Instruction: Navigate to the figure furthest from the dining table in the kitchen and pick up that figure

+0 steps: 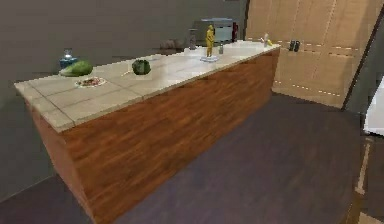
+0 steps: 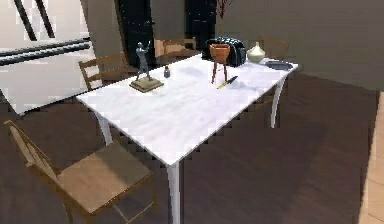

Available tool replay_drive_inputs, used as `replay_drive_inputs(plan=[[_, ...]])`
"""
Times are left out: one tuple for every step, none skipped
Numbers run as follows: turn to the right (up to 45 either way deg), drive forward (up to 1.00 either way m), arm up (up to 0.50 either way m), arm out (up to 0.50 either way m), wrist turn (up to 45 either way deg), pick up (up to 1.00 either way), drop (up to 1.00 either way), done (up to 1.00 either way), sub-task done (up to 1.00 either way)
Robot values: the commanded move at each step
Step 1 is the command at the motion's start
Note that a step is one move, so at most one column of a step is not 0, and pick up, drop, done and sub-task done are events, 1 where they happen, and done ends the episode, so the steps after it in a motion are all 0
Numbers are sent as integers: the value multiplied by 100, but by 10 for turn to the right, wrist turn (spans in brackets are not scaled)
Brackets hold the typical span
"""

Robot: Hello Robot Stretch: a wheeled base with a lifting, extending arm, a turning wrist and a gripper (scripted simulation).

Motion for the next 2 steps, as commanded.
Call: replay_drive_inputs(plan=[[-30,0,0,0,0,0,0,0,0],[0,80,0,0,0,0,0,0,0]])
